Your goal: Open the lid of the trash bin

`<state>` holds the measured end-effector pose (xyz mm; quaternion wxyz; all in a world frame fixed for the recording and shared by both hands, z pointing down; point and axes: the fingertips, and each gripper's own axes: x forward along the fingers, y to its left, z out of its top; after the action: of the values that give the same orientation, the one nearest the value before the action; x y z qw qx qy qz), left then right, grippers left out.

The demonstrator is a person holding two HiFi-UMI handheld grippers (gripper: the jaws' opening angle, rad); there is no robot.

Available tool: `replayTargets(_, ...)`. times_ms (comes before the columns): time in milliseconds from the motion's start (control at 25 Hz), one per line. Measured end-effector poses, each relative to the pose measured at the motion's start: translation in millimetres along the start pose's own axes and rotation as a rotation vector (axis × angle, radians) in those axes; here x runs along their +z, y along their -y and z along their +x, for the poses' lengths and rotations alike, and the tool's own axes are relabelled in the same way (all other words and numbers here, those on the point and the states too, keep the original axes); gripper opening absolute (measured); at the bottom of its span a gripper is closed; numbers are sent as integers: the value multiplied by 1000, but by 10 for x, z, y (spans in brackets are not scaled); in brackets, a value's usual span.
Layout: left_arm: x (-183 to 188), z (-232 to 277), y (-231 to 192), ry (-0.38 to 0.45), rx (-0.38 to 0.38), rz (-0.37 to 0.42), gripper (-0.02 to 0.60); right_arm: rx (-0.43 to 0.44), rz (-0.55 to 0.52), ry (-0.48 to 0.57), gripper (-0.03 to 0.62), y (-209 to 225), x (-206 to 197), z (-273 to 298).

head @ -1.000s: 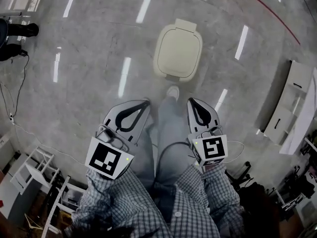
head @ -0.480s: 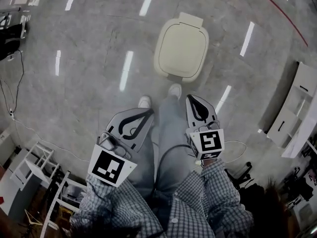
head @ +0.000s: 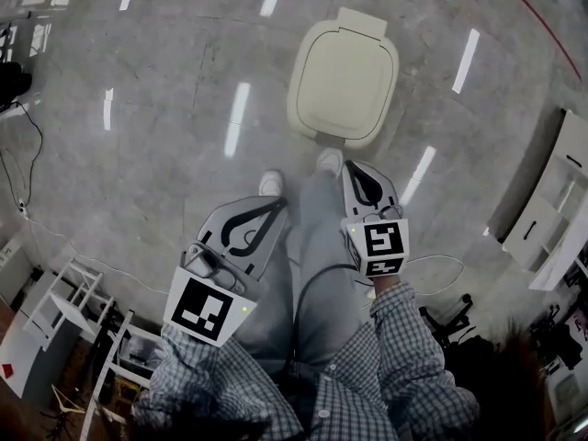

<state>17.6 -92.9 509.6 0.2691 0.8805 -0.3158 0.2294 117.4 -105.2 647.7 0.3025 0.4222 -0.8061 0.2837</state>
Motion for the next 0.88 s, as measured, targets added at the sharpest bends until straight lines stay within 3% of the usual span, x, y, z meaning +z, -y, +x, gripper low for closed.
replayTargets(880,-233,58,-62,-49,-43,-12,6,-50,5,-215,20,40,-816,801)
